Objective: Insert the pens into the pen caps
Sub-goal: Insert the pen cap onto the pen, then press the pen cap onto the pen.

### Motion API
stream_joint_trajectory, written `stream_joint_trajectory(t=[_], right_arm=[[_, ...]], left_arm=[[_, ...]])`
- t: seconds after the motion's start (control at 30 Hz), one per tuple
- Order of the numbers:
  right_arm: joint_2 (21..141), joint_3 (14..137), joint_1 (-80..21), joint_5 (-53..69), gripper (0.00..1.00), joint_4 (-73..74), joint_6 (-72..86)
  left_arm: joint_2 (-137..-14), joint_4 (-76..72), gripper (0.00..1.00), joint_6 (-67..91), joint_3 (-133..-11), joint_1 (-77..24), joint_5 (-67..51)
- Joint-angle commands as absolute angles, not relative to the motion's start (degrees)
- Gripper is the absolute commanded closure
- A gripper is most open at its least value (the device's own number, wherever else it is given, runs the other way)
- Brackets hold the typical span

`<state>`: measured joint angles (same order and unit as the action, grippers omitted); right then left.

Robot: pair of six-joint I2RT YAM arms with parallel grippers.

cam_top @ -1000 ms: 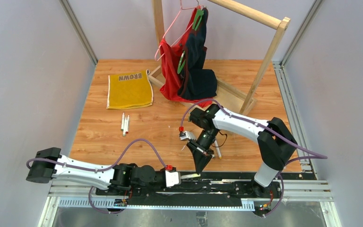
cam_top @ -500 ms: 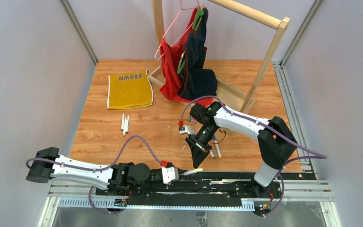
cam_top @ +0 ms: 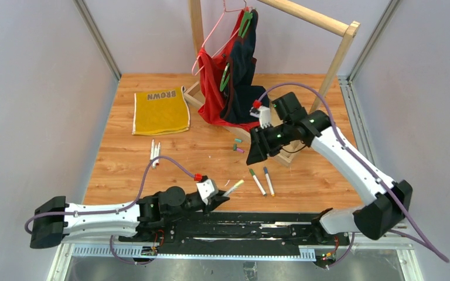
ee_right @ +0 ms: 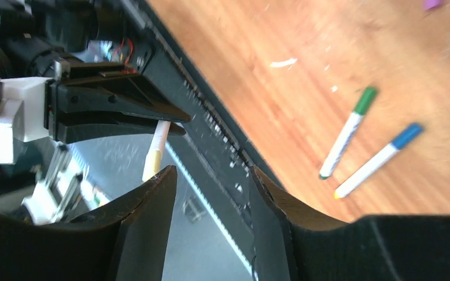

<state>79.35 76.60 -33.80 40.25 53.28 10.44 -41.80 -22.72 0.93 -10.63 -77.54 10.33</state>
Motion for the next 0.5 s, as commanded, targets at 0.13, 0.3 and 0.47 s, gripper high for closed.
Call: stream_joint_trajectory(t=[0.13, 0.3, 0.47], right_arm=[[67.0, 64.7, -32.5, 32.5, 0.51, 28.6, 24.1], [63.1, 55.1, -36.0, 29.4, 0.51, 16.4, 31.5], [61.7, 51.8, -39.7, 28.0, 0.51, 12.8, 33.4]], left_arm=[[-42.1, -23.6, 1.0, 8.2, -9.7, -67.1, 2.0], [-43.3, -23.9, 1.0, 8.1, -9.8, -66.6, 1.8], [-45.5, -23.8, 1.0, 7.8, -10.6, -66.7, 1.3]])
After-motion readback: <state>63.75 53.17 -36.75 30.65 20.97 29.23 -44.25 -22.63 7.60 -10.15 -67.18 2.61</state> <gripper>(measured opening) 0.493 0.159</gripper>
